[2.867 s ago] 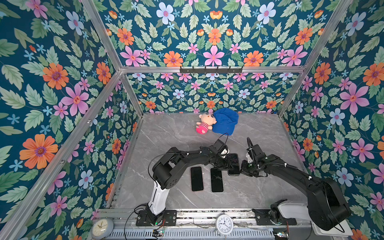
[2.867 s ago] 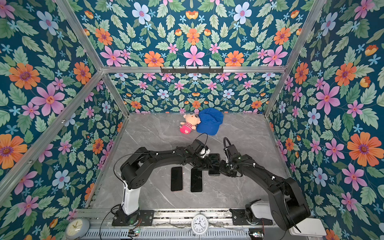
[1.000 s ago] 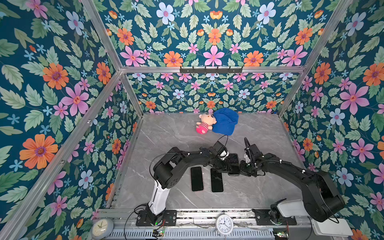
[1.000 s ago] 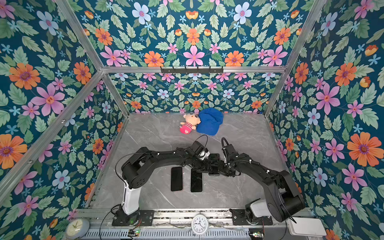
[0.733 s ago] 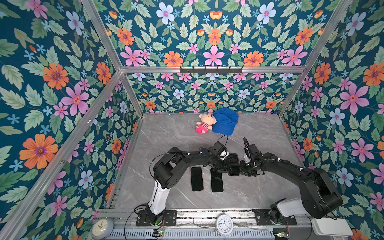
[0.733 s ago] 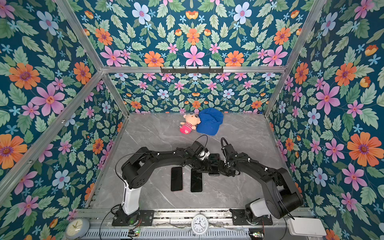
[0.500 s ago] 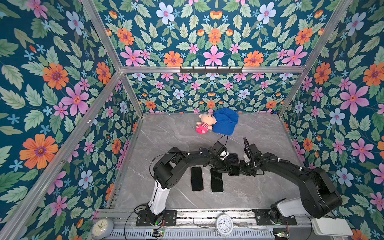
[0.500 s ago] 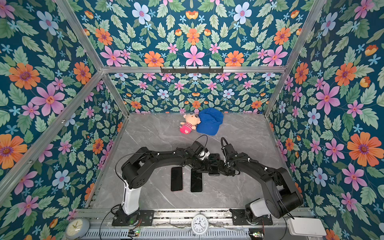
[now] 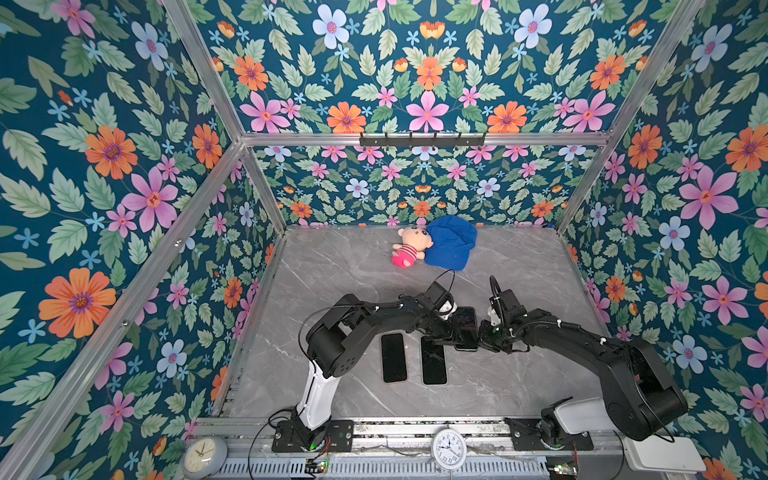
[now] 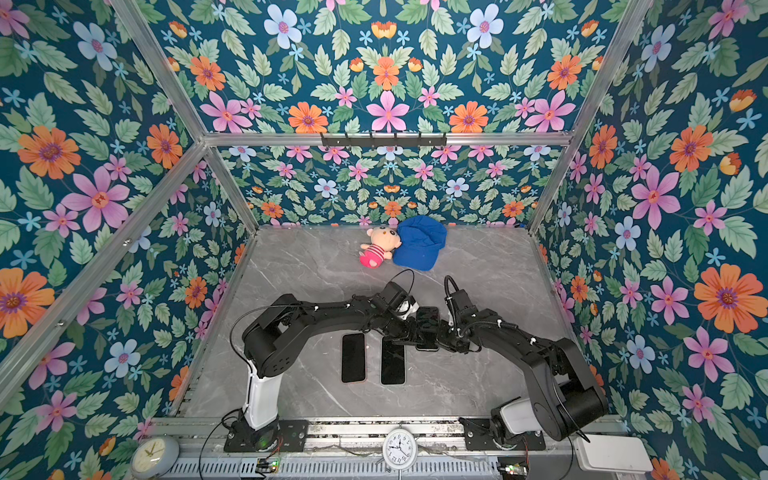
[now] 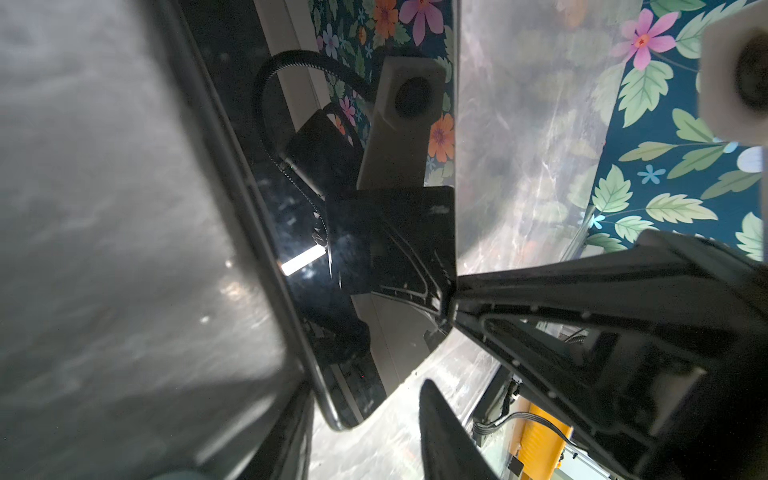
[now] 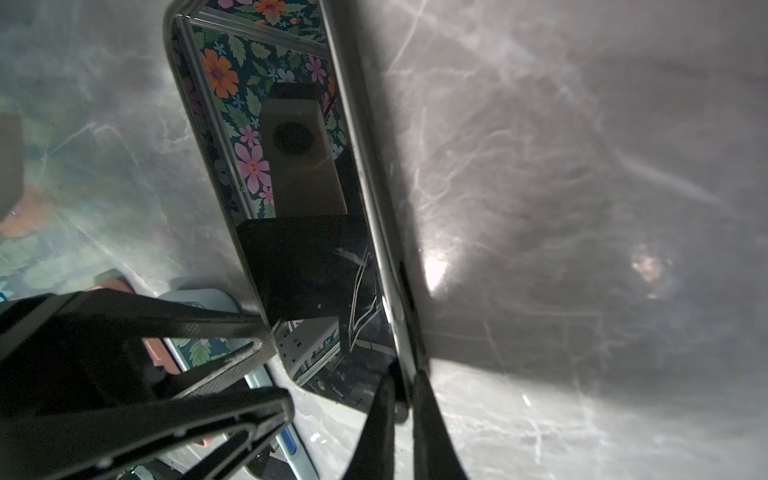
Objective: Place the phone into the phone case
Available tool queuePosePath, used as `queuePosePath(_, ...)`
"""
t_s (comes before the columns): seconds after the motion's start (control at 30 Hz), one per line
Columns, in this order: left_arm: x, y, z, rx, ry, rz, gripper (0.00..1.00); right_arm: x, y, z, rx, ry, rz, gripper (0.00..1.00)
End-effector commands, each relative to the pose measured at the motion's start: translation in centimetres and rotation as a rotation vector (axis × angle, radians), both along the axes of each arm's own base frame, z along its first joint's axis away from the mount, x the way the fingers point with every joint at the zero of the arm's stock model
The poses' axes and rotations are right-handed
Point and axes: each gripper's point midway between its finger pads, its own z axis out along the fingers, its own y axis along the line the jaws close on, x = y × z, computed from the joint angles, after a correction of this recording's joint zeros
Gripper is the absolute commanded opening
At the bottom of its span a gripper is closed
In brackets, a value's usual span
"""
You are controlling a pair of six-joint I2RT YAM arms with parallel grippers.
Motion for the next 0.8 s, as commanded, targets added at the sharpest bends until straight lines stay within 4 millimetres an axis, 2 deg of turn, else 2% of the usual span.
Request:
queuePosePath(0.0, -0.4, 0.3, -0.6, 0.025, 0.006, -0.004, 0.44, -1.0, 1.4, -0.6, 0.074, 0.052, 0.018, 0.09)
queuePosePath(0.47, -0.6, 0.0, -0.7, 0.02, 0.01, -0.007, 0.43, -1.3, 1.3, -1.3, 0.072, 0.07, 0.014, 0.08)
queuePosePath(0.63, -0.7, 0.5, -0.4, 0.041, 0.005, -0.005, 0.44, -1.3, -0.2, 0.1, -0.018, 0.044, 0.02, 0.09)
queuePosePath(0.77, -0.7, 1.1, -0.2, 0.067, -0.001, -0.004, 0.46, -1.3, -1.2, 1.2, -0.065, 0.014, 0.017, 0.14)
